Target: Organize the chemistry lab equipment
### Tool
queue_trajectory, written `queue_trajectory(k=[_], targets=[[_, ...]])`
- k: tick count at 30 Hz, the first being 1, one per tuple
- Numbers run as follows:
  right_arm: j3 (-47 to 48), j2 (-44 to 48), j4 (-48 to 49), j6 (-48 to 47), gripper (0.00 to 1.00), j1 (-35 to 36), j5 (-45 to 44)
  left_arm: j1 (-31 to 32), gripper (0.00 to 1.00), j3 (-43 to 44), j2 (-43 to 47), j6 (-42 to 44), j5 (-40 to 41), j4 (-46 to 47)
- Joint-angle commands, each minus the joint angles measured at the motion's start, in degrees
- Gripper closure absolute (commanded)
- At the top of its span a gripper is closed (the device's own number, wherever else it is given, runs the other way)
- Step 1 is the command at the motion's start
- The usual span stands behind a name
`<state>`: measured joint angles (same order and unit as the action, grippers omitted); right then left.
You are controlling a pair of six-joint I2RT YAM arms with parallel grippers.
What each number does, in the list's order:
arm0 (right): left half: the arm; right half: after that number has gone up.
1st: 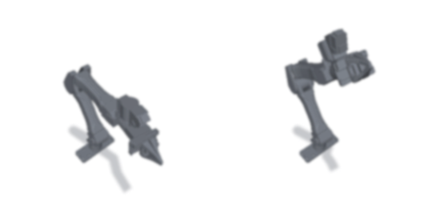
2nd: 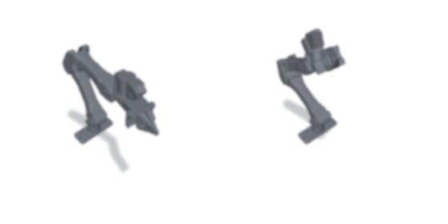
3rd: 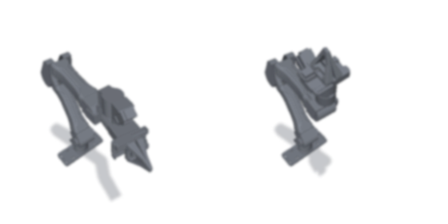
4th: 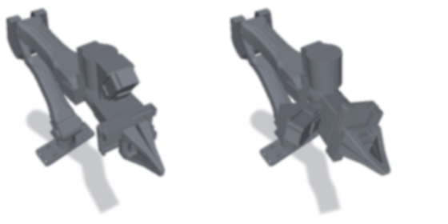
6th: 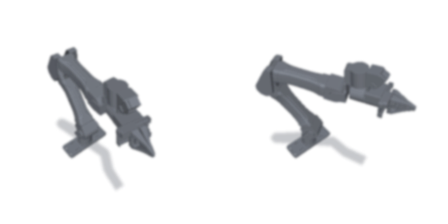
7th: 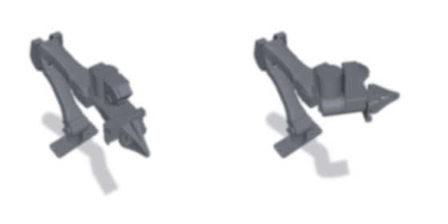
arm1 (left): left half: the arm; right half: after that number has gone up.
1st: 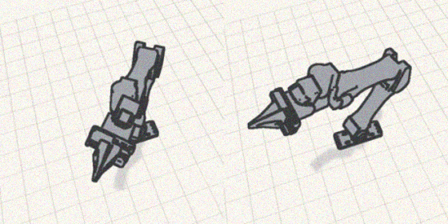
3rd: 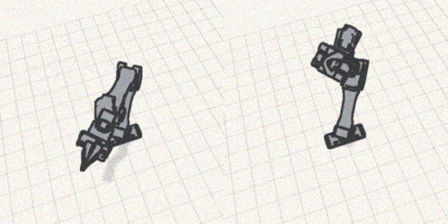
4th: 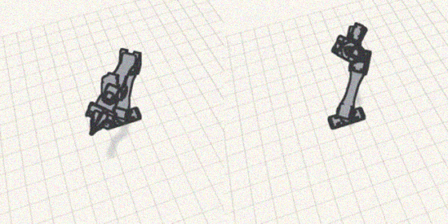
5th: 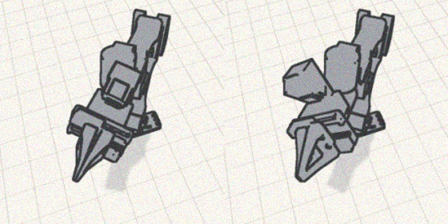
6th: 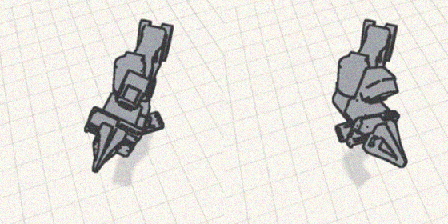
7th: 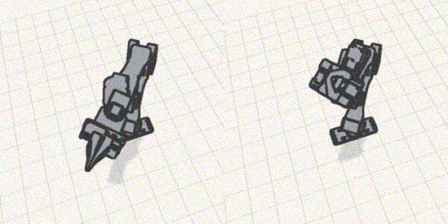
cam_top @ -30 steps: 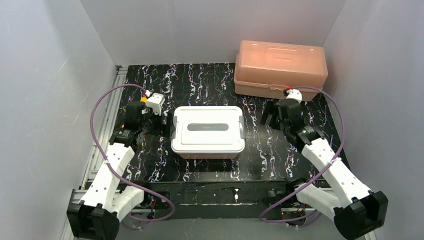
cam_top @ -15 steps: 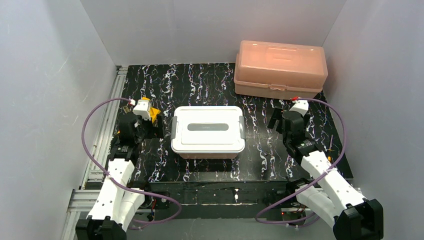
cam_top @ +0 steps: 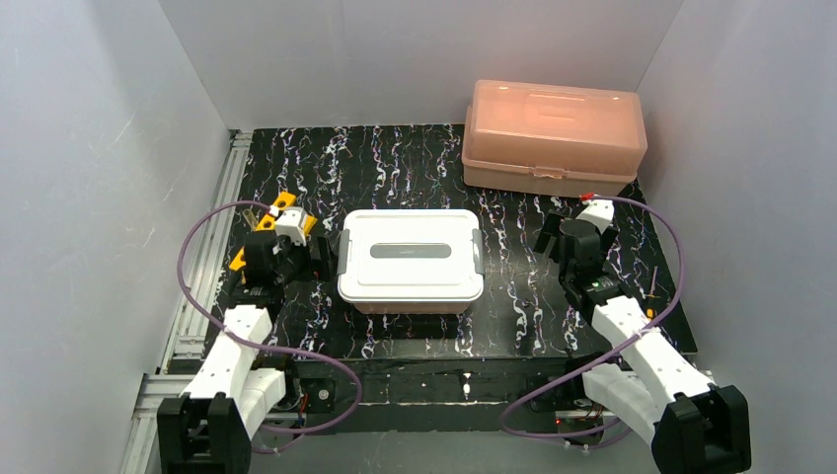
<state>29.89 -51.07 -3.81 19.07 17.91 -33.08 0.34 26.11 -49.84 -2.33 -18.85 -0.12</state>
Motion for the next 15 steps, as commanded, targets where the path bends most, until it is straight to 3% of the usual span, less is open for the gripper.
queue_trajectory(k=[1,6,11,15], targets=[[1.0,-1.5,6.2,-1.2,0.02,-0.9,-2.5,-0.2,0.02,-1.0,-3.8,0.3,-2.3,4.6],[-0.5,-5.3,12.2,-2.2,0.02,-2.5,-4.0,-0.2,0.02,-0.5,-11.2,1.5,-3.8,11.2],[-8.0,-8.2,31.7,-7.1,0.02,-5.1,-6.8,-0.2,0.02,-0.5,-17.2,1.6,-2.4,15.9],[-11.9,-10.6,41.1,-8.7,0.02,-7.6,-6.2,-0.3,0.02,-3.4,-19.2,2.1,-2.1,24.2]])
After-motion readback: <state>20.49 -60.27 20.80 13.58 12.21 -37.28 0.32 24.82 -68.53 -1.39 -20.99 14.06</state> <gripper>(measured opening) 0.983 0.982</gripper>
